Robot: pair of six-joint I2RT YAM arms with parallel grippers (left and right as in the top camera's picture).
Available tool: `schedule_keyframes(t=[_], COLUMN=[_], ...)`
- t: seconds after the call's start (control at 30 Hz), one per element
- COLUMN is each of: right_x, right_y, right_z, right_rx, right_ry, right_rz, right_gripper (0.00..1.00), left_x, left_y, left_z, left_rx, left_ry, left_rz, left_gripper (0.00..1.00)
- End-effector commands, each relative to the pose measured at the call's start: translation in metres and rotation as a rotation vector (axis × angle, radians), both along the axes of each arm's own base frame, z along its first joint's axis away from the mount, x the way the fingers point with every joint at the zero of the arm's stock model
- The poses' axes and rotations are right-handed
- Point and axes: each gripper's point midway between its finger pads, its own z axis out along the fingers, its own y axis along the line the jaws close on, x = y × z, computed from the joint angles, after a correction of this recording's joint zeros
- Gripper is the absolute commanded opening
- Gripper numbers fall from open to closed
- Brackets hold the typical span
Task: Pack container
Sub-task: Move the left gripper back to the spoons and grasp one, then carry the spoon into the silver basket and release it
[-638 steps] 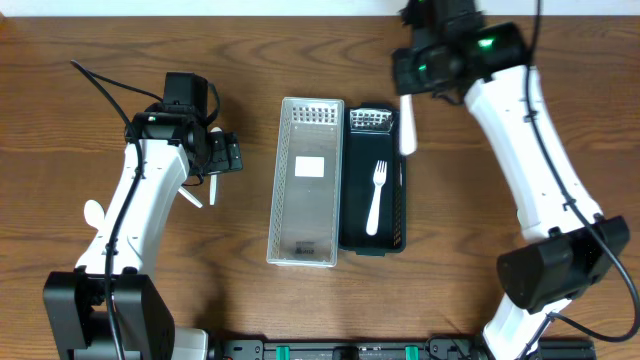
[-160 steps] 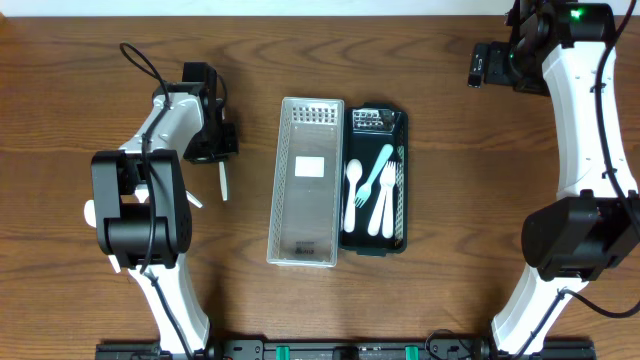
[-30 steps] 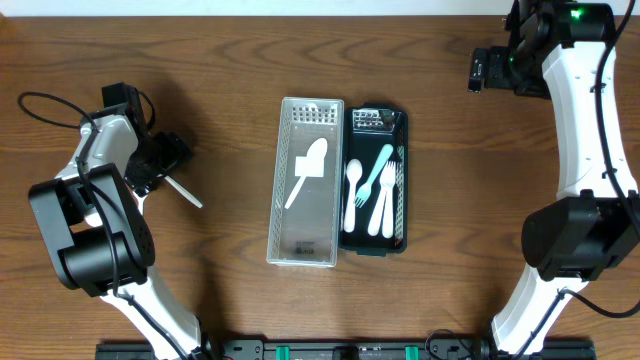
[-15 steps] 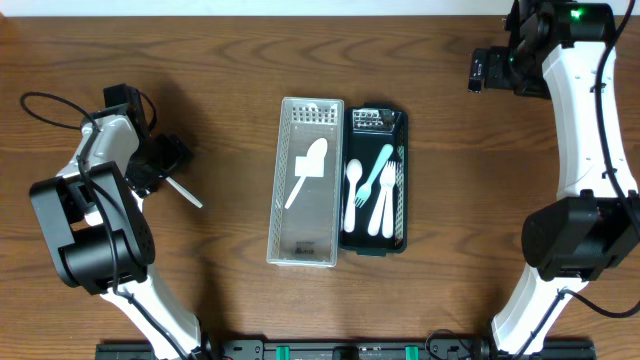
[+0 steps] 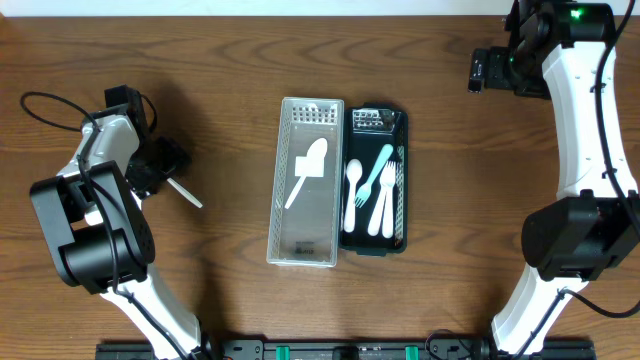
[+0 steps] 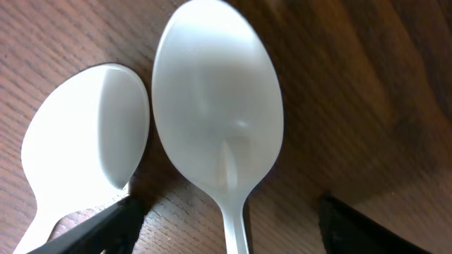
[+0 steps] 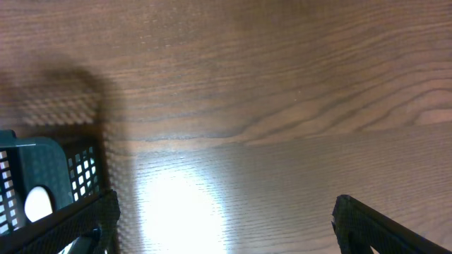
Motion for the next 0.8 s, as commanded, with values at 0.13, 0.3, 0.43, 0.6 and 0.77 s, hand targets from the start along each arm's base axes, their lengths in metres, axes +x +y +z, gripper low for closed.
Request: schedule_keyframes(t=[0.13, 0.3, 0.43, 0.6, 0.77], right_x=[-0.0002, -0.0009, -0.0009, -0.0009, -0.0008], right_y=[-0.0049, -0.0048, -0.0049, -0.0049, -0.0049], right_z=[0.0125, 0.0122, 0.0122, 0.0122, 0.0123], right_rx=[-0.01, -0.01, -0.01, -0.01, -0.01], right_ry=[-0.03, -0.027, -0.027, -0.027, -0.027], right_rz=[0.003, 0.003, 0.003, 0.003, 0.003], right_gripper=[0.99, 0.99, 0.99, 0.99, 0.99], left_x=[-0.0127, -0.0127, -0.0125, -0.0118, -0.0085], left_y=[-0.0015, -0.0014, -0.0014, -0.0011, -0.0002], left_z=[-0.0192, -0.0192, -0.0192, -0.019, -0.0163], left_rx=[-0.004, -0.004, -0.003, -0.002, 0.001], left_ry=[0.07, 0.069, 0.069, 0.066, 0.055], left_rz=[0.003, 0.003, 0.003, 0.003, 0.002], left_gripper=[0.57, 0.4, 0.28, 0.22, 0.21])
